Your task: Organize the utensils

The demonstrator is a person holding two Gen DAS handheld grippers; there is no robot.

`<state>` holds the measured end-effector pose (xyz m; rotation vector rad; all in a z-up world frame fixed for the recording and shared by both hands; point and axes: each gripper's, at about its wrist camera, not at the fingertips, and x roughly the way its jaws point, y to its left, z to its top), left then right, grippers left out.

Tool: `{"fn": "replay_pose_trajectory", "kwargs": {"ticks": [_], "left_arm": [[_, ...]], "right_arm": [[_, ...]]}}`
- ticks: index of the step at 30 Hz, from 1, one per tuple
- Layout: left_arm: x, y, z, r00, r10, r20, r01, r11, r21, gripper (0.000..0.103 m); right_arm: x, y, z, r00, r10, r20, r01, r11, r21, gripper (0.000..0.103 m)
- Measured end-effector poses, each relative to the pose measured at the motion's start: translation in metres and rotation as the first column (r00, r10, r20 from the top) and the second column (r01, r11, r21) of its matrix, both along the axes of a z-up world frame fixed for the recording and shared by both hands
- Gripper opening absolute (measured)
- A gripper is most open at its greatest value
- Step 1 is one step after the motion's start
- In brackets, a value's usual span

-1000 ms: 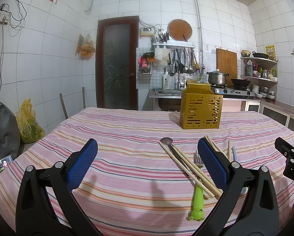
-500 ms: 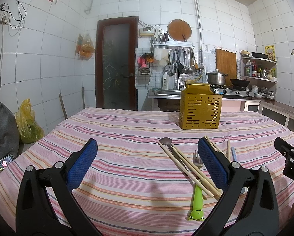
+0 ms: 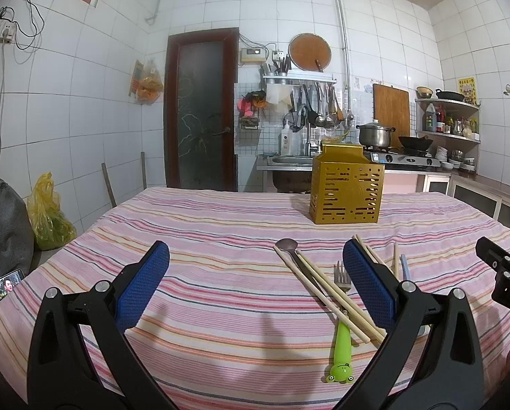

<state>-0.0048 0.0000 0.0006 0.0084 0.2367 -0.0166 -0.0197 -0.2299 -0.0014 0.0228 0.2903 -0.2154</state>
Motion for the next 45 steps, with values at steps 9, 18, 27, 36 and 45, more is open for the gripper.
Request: {"fn": "replay_pose_trajectory", "kwargs": {"ticks": [9,18,27,36,45], "left_arm": [[0.000,-0.001,0.000,1.000,-0.001,0.000,0.001,1.000,0.000,0.098],[0.001,0.001,-0.002,1.000,-0.011,-0.008,0.011,1.000,-0.020,0.098],[0.009,0.007,-0.005,0.999,0.002,-0.038,-0.003,0.999,-0.036,0.098],[0.021,0.007,-0.008,0.994,0.020,-0.108,-0.021,1.000,-0.010,0.098],[0.070,-0.004,0.007,0.968,0.004,-0.250,0.009,0.999,0.051,0.098]], "right_arm": [[0.000,0.000,0.000,1.000,0.000,0.001,0.000,1.000,-0.001,0.099],[0.003,0.001,-0.001,1.000,-0.003,0.004,0.003,1.000,0.000,0.099],[0.008,0.002,-0.003,0.998,-0.044,-0.035,0.043,0.999,-0.020,0.099],[0.019,-0.004,-0.009,0.993,-0.002,-0.118,0.007,0.999,0.041,0.099],[0.053,-0.021,-0.001,0.981,0.006,-0.194,0.017,0.993,0.120,0.099]]}}
